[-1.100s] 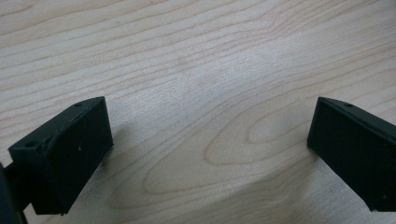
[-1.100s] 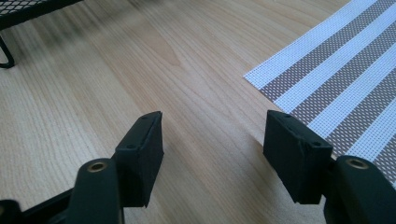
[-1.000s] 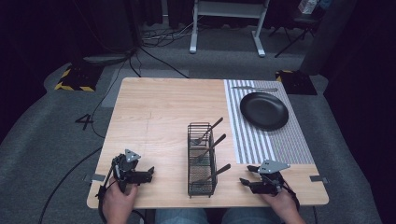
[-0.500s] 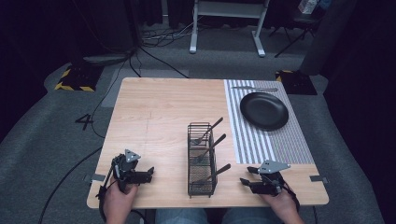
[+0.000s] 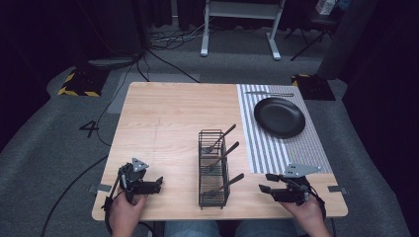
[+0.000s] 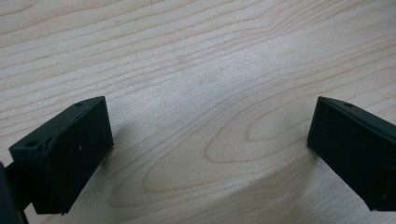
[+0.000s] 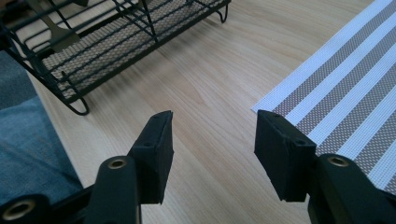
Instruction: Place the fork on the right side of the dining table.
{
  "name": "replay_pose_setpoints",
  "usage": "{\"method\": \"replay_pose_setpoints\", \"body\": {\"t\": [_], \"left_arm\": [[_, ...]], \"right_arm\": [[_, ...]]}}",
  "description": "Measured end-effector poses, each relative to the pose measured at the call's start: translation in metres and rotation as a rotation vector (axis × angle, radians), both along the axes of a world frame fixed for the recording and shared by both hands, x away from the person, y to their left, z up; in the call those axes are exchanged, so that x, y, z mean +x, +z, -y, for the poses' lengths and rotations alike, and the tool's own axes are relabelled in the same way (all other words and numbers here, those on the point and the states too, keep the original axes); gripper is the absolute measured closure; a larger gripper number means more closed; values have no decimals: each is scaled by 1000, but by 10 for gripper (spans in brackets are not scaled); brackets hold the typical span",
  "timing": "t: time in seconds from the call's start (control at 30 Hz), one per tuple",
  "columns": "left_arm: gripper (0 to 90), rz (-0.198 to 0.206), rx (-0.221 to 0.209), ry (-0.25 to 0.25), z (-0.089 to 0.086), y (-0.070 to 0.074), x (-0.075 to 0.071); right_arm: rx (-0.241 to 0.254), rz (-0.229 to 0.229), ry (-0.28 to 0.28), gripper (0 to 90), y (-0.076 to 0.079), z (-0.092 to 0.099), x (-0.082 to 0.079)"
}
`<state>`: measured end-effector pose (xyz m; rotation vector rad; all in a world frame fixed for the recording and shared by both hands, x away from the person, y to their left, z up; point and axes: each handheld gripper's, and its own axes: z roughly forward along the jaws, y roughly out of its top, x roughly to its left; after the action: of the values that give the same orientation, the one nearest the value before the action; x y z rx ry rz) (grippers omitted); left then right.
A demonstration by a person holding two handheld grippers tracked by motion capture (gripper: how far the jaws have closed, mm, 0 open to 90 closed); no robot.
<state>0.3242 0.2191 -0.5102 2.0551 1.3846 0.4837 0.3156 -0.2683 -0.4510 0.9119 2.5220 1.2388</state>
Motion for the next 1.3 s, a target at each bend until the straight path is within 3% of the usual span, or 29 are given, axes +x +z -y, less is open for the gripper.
{"method": "replay_pose_setpoints", "body": {"t": [0.8,1.07,1.3], "left_arm": [[3,0,0,0,0,0,0],[2,0,0,0,0,0,0],[3,0,0,0,0,0,0]], "right_arm": [[29,-3,72,464,65,-18,-4],[59,-11,151,461,91,-39,-10],[63,-17,207,464,99,-57,-13]]}}
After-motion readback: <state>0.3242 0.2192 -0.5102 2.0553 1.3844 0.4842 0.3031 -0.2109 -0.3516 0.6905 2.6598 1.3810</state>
